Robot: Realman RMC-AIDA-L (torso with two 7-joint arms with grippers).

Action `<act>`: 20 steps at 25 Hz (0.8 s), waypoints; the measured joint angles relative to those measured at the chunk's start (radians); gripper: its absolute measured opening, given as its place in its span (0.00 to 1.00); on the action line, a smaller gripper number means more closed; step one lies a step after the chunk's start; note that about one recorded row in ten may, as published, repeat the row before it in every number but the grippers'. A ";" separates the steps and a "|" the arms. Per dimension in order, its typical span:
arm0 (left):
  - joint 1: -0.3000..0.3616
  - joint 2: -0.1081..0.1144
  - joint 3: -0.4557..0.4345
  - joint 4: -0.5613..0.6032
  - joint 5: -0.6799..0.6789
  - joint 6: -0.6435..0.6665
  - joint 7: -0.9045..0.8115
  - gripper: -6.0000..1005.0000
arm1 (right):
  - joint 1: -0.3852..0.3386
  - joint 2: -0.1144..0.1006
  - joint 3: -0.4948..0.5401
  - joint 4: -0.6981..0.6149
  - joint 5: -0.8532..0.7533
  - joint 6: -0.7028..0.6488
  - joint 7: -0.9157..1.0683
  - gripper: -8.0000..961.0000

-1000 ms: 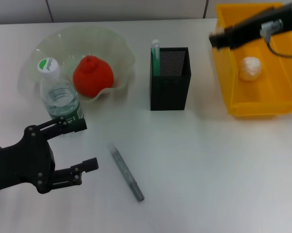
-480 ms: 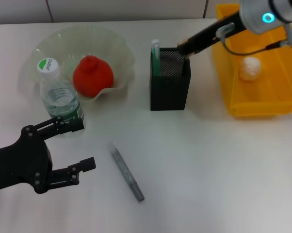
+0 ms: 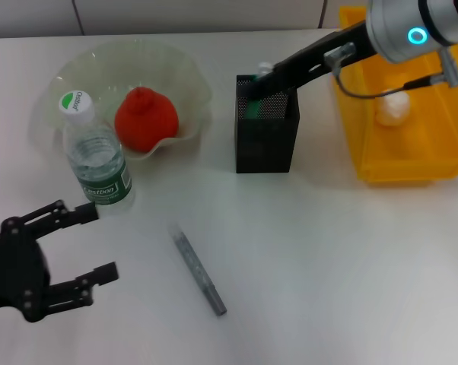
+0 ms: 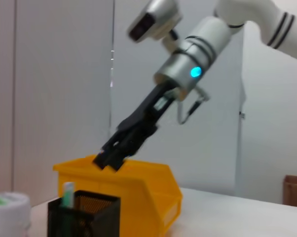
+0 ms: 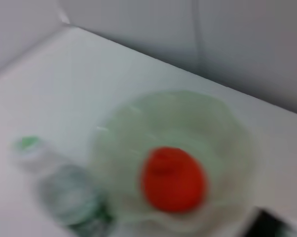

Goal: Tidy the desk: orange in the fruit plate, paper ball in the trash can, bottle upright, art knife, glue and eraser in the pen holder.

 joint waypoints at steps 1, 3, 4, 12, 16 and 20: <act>0.009 0.002 -0.007 0.000 -0.001 0.002 0.000 0.81 | 0.000 0.000 0.000 0.000 0.000 0.000 0.000 0.67; 0.025 0.004 -0.021 -0.001 -0.001 0.004 0.001 0.81 | -0.027 0.000 -0.064 -0.045 0.042 0.000 0.011 0.71; 0.032 0.005 -0.028 -0.001 -0.001 0.004 0.002 0.81 | -0.033 0.000 -0.092 -0.053 0.048 -0.001 0.014 0.73; 0.041 0.007 -0.030 -0.001 -0.001 0.006 0.003 0.81 | -0.007 0.001 -0.318 0.040 0.057 0.077 0.032 0.85; 0.037 0.007 -0.030 -0.001 0.001 0.006 0.002 0.81 | 0.044 0.001 -0.402 0.141 0.062 0.134 0.040 0.85; 0.036 0.009 -0.030 0.001 0.001 0.006 -0.005 0.81 | 0.096 0.004 -0.468 0.248 0.064 0.214 0.046 0.85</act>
